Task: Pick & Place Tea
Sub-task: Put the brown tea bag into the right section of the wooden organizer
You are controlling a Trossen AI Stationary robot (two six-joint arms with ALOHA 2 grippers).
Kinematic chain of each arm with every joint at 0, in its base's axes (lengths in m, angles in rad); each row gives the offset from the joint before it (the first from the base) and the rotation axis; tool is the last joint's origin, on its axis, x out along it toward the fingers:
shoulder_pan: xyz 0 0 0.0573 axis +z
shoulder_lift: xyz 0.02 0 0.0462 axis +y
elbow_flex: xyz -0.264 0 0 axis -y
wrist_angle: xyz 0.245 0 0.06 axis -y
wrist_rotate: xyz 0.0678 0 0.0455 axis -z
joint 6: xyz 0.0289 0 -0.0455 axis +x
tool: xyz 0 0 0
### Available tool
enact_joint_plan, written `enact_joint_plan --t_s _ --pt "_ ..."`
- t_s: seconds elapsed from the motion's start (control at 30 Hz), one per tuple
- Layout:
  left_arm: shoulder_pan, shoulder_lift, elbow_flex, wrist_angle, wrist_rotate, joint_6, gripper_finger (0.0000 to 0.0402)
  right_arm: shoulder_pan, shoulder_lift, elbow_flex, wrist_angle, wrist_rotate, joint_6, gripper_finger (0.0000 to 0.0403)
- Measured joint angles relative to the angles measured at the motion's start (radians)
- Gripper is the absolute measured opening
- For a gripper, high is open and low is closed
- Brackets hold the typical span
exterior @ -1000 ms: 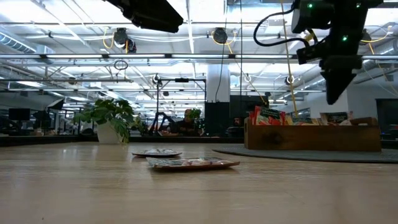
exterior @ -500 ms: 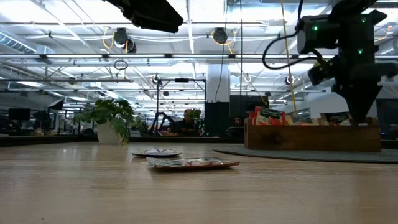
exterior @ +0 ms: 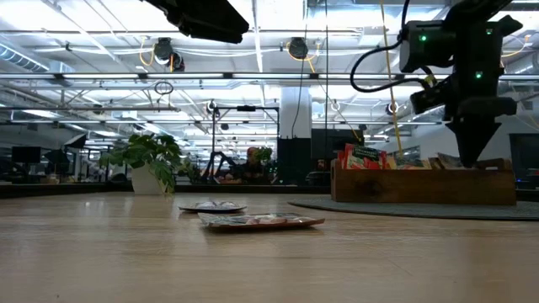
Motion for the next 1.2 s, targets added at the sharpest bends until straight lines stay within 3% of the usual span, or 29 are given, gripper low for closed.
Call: enact_joint_plan --t_s 0.37,0.57,0.63,0.8,0.9,1.03,1.2 --pt "0.000 0.000 0.000 -0.009 0.000 -0.075 0.0317 0.078 -0.083 0.065 0.056 0.003 0.042 0.0000" --pt "0.007 0.000 0.000 -0.018 0.000 -0.080 0.0311 0.207 -0.202 0.074 0.355 0.002 -0.027 0.0000" --pt "0.008 0.000 0.001 -0.066 0.004 -0.154 0.0311 0.258 -0.240 0.059 0.519 0.002 -0.102 0.0000" --pt "0.031 0.019 0.001 -0.249 0.187 -0.240 0.0307 0.347 -0.305 -0.050 0.967 -0.002 -0.299 0.0000" --pt "0.039 0.054 0.000 -0.312 0.278 -0.184 0.0297 0.361 -0.312 -0.128 1.147 -0.002 -0.360 0.0000" --pt "0.040 0.111 0.005 -0.317 0.361 -0.118 0.0281 0.346 -0.312 -0.211 1.260 0.004 -0.383 0.0006" --pt "0.058 0.215 0.056 -0.366 0.496 -0.203 0.0257 0.321 -0.312 -0.254 1.300 0.005 -0.359 0.0024"
